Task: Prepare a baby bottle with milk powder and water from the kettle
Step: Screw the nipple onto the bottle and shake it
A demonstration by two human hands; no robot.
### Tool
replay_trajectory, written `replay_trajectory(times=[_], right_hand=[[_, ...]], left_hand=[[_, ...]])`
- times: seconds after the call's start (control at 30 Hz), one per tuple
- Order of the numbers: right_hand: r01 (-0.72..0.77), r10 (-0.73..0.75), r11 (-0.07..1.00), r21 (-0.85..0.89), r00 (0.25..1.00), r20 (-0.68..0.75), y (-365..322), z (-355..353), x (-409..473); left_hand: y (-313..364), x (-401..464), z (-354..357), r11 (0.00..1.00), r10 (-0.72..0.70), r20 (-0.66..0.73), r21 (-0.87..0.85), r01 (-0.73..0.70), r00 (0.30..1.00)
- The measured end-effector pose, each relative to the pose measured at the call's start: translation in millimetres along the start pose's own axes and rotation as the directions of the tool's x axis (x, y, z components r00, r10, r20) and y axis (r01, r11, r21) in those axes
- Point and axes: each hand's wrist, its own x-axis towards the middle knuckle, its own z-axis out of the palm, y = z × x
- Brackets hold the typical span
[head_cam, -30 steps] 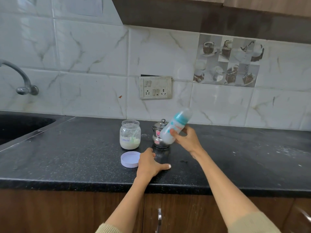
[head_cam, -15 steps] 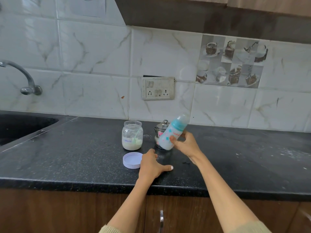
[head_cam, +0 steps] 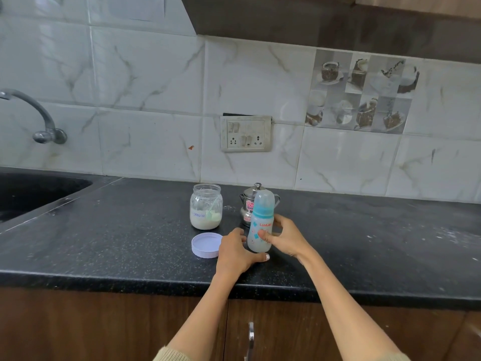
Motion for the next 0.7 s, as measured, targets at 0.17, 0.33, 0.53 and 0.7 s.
replay_trajectory(times=[0.17,0.33,0.53,0.7], right_hand=[[-0.028,0.028,0.999,0.034,1.000,0.002,8,4,-1],[-0.046,0.044,0.998,-0.034,0.997,-0.064,4,11,4],[0.151,-0.050,0.935,0.322,0.952,-0.303,-39,-24,22],[0.058,-0.055,0.998,0.035,0.995,-0.087,-9,-10,7]], left_hand=[[-1,0,0,1.000,0.003,0.003,-0.004,-0.003,1.000],[1,-1,-1,1.000,0.005,0.001,-0.015,-0.005,1.000],[1,-2,-3,0.999,-0.016,0.018,-0.047,0.017,1.000],[2,-4,-3,0.999,-0.014,0.010,-0.034,0.014,1.000]])
